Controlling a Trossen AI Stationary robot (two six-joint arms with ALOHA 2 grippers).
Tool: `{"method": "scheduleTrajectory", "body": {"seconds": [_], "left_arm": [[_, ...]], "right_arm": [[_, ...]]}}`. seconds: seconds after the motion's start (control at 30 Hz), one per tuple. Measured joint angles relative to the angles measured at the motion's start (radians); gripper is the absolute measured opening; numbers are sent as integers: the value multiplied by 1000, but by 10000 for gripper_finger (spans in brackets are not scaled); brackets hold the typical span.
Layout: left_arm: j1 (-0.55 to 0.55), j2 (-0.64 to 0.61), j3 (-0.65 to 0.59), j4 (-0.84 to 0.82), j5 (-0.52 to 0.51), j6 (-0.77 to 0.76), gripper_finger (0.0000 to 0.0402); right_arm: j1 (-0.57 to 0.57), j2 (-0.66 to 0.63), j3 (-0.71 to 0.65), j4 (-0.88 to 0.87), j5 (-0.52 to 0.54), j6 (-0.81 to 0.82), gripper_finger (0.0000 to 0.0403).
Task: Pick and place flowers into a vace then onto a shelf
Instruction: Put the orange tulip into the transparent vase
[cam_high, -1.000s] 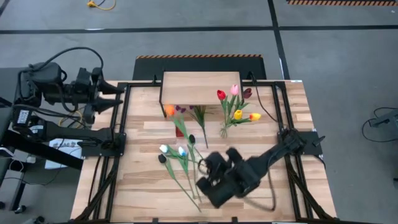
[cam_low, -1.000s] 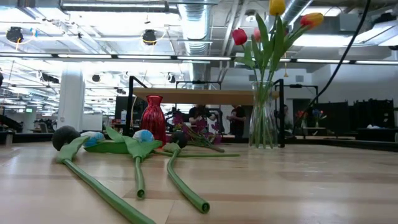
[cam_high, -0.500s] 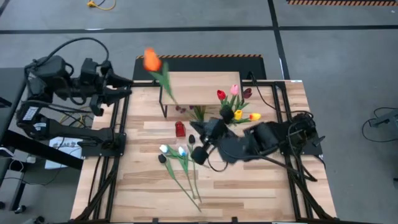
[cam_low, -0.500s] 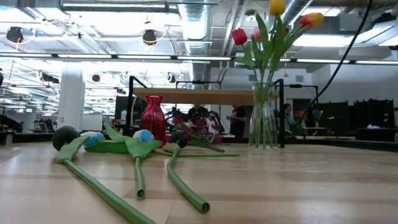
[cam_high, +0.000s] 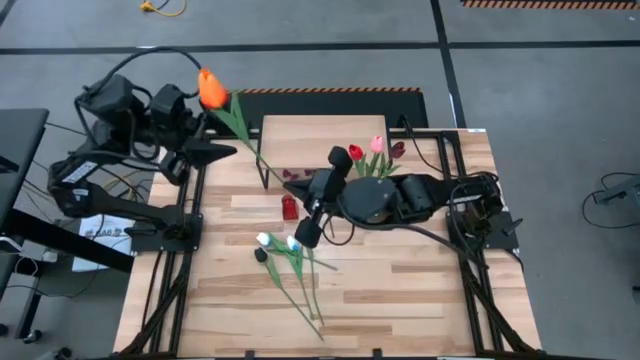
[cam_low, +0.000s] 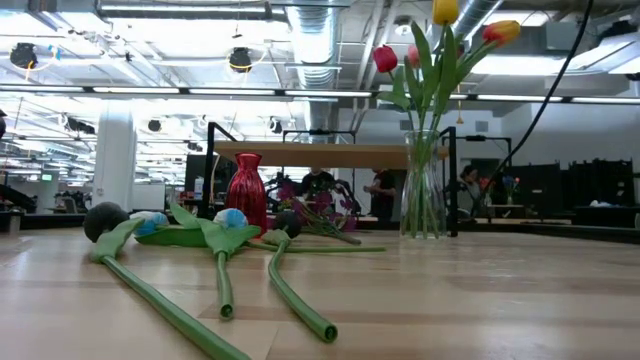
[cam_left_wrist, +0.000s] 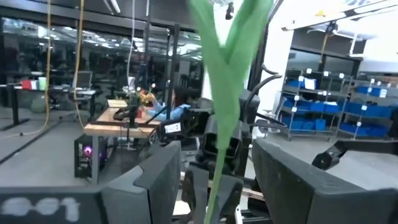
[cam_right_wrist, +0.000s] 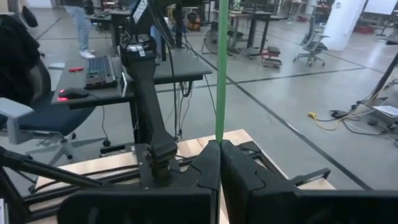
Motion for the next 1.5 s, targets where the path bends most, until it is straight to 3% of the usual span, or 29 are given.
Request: {"method": "scheduleTrajectory", "body": {"seconds": [0.4, 0.73, 0.93, 1.13, 1.27, 1.5], "left_arm": [[0, 56, 0, 137, 69, 2, 187], [0, 64, 0, 138, 83, 27, 170], [0, 64, 0, 137, 82, 58, 118], [0, 64, 0, 117, 82, 113, 21], [0, 64, 0, 111, 81, 123, 10], [0, 64, 0, 78, 30, 176, 3]], "right_arm": [[1, 0, 0, -46, -3, 9, 0], [1, 0, 0, -66, -2, 12, 0], [1, 0, 0, -86, -2, 27, 0], [6, 0, 0, -87, 0, 7, 2], [11, 0, 0, -85, 0, -23, 32], [11, 0, 0, -89, 3, -25, 141]]}}
